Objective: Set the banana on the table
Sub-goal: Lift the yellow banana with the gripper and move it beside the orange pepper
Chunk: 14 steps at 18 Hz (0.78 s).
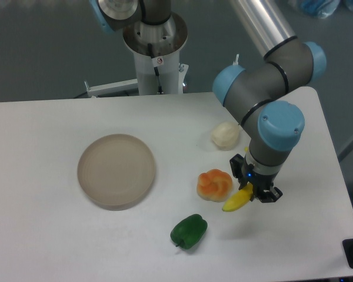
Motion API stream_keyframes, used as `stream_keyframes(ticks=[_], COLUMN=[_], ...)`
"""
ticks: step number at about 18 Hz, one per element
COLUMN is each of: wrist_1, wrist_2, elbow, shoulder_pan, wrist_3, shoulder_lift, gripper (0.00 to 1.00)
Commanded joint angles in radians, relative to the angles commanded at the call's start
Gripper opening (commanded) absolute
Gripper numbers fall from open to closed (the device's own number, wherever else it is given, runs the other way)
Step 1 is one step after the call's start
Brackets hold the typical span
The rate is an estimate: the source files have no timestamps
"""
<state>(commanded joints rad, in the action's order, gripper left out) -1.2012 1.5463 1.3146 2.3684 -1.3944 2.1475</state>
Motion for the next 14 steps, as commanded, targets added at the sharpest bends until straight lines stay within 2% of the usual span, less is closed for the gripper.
stream_keyframes(ticks=[6,9,14], wrist_1=[0.043,0.097,0.097], wrist_2=[0.002,0.006,0.038], elbow=[-0.002,0.002,0.008], shoulder_pan=[0.008,0.008,0.006], wrist_3=[-0.003,-0.003,0.000], shoulder_lift=[0.040,0.084,0.109], gripper=[0.04,0.04,0.06])
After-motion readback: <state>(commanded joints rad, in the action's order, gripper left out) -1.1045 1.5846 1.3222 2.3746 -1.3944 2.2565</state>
